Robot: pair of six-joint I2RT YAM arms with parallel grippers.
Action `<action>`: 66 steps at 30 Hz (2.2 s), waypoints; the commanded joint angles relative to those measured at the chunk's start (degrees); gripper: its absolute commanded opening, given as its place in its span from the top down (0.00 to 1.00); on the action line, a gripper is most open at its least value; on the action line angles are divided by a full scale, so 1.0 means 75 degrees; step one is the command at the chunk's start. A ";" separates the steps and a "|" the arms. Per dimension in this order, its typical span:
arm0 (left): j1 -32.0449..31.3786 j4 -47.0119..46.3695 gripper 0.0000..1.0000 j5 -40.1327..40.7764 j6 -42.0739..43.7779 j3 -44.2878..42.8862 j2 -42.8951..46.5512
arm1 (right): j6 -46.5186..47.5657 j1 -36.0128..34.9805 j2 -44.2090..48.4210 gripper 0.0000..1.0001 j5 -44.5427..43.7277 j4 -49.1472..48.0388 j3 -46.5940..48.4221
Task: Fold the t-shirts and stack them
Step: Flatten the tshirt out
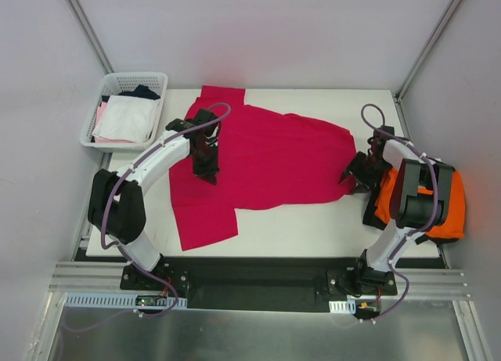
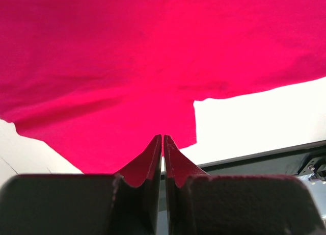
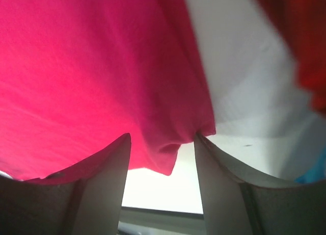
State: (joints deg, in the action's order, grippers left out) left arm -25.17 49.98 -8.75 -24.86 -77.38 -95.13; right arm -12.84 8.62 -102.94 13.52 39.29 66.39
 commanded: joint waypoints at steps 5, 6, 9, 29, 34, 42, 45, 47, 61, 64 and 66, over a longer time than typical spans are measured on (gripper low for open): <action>-0.0043 0.0145 0.95 -0.0098 -0.0189 -0.0124 -0.0007 | -0.0408 -0.0751 0.0986 0.44 0.0178 0.0550 -0.0730; -0.0043 0.0122 0.95 -0.0122 -0.0201 -0.0112 -0.0007 | -0.0421 -0.0786 0.1102 0.44 0.0178 0.0562 -0.0801; -0.0043 0.0075 0.95 -0.0180 -0.0212 -0.0053 -0.0030 | -0.0421 -0.0892 0.1197 0.44 0.0143 0.0562 -0.1023; -0.0043 -0.0101 0.94 -0.0204 -0.0388 0.0252 0.0075 | -0.0151 -0.0939 0.0635 0.60 -0.0092 0.0176 -0.0884; -0.0043 -0.0089 0.94 -0.0204 -0.0365 0.0205 0.0063 | -0.0163 -0.0939 0.0459 0.91 -0.0056 0.0105 -0.0708; -0.0043 -0.0160 0.94 -0.0204 -0.0412 0.0181 0.0028 | -0.0140 -0.0939 0.0483 0.98 -0.0010 0.0596 0.0309; -0.0043 -0.0218 0.94 -0.0227 -0.0435 0.0158 0.0005 | -0.0128 -0.0939 0.0377 0.97 0.0037 0.0831 0.0803; -0.0043 -0.0253 0.94 -0.0251 -0.0458 0.0158 -0.0007 | -0.0093 -0.0939 0.0121 0.97 0.0061 0.0937 0.1342; -0.0043 -0.0324 0.93 -0.0403 -0.0423 0.0228 -0.0066 | -0.0268 -0.1056 -0.2538 0.93 0.0518 0.0480 0.3124; -0.0054 -0.0324 0.93 -0.0462 -0.0412 0.0240 -0.0089 | -0.0221 -0.1091 -0.2832 0.92 0.0494 0.0574 0.3721; -0.0054 -0.0335 0.93 -0.0508 -0.0365 0.0228 -0.0124 | -0.0198 -0.1091 -0.2974 0.92 0.0518 0.0679 0.4118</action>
State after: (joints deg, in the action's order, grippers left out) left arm -25.17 47.20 -10.79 -27.64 -75.90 -95.64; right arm -14.35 1.08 -122.61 17.45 44.58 91.68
